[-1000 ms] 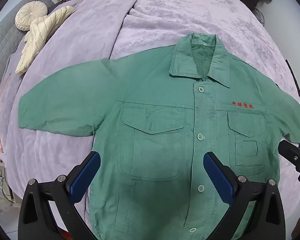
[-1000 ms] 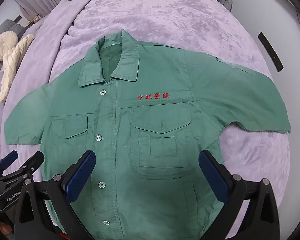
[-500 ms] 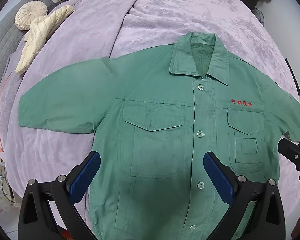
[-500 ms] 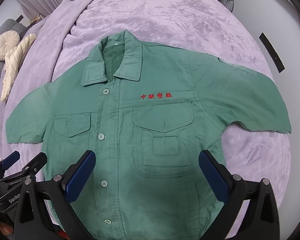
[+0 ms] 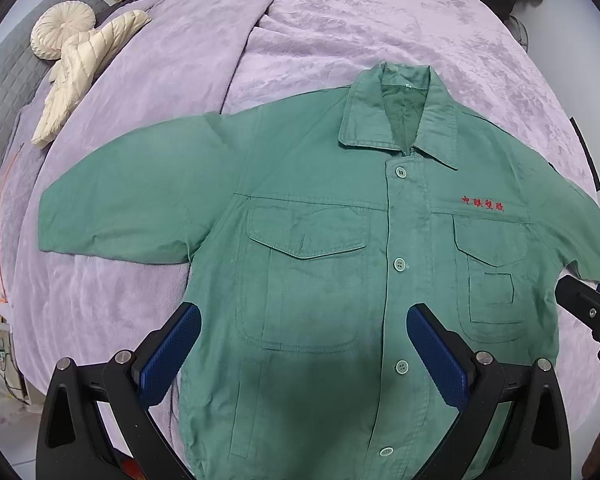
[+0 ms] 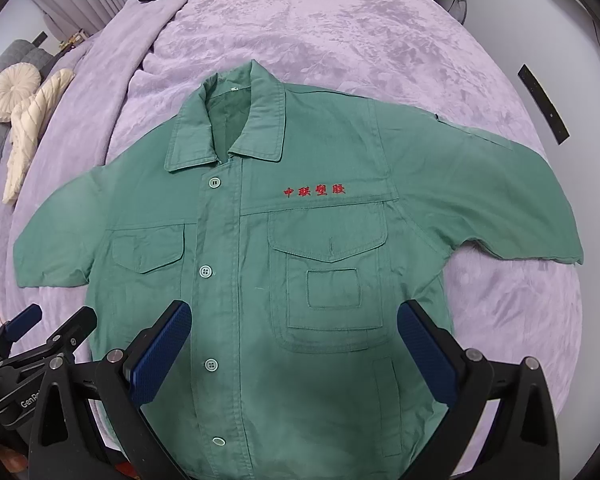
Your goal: Fold small clothes
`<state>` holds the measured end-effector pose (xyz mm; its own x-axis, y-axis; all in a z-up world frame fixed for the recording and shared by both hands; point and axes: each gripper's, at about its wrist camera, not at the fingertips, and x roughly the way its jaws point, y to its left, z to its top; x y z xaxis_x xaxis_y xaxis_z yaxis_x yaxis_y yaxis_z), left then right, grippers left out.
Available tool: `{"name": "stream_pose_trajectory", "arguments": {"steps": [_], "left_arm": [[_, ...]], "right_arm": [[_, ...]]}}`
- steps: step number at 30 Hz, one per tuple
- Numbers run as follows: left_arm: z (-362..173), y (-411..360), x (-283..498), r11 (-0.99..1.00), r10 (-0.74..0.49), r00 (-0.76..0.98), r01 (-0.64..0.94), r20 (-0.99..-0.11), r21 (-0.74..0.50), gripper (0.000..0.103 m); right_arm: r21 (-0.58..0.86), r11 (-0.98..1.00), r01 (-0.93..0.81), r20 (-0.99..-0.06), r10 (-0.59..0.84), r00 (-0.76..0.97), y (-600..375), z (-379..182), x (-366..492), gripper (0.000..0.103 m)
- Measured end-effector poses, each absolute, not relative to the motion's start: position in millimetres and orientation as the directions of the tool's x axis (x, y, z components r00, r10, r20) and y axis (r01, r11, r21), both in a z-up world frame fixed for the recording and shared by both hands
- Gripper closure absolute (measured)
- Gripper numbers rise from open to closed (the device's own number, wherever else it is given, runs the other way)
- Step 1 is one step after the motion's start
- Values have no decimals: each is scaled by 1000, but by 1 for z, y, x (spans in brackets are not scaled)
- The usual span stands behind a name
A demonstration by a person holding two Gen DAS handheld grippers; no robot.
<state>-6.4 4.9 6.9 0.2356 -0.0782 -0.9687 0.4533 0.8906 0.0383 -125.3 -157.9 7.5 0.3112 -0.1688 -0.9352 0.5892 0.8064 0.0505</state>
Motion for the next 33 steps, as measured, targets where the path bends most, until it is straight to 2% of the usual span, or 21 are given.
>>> {"name": "stream_pose_trajectory", "arguments": {"steps": [33], "left_arm": [[-1, 8, 1, 893, -81, 219, 449, -972, 27, 0]], "right_arm": [[44, 807, 588, -945, -158, 287, -153, 0, -116, 1]]}}
